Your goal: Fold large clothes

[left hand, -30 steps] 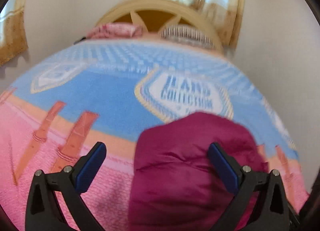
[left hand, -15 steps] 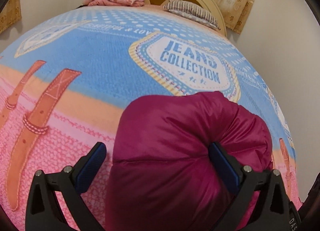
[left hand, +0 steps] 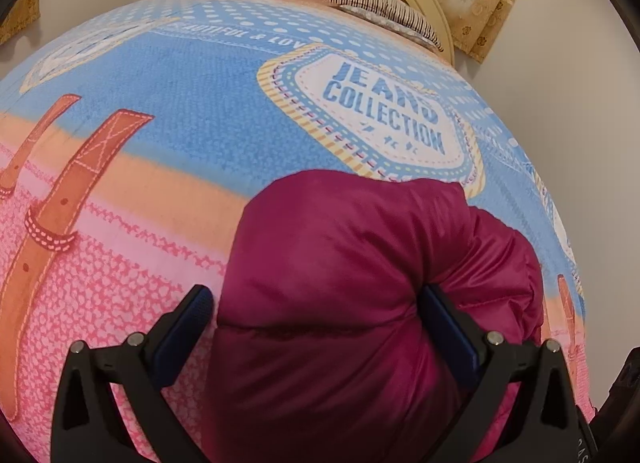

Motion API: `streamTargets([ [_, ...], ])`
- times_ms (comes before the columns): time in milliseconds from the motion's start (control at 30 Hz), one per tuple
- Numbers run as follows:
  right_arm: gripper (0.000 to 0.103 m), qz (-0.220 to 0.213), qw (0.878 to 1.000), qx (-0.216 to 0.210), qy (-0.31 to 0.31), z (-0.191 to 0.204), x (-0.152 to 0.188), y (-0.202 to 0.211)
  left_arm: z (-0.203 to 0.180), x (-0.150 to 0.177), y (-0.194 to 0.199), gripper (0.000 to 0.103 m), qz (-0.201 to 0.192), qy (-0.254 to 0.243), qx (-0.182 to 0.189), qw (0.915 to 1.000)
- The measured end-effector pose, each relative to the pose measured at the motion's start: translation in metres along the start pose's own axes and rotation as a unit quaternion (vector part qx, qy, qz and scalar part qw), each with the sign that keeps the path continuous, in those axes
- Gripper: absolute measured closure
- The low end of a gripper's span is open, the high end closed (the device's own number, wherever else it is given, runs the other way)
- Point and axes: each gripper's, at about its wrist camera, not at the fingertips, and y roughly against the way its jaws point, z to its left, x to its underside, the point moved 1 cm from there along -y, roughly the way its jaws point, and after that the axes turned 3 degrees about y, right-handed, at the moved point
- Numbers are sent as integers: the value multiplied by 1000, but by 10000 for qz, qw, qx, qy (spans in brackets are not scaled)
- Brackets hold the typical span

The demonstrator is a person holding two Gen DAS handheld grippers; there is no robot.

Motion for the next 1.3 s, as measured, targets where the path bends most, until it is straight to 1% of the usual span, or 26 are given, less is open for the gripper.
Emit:
streamTargets([
  [800,68,48,9998,159,88,2,3,-2,1,0,0,0,-64,-5,3,10000],
  [1300,68,82,9998,163,71,2,4,-4,1,0,-2,0,-79,1,7,10000],
])
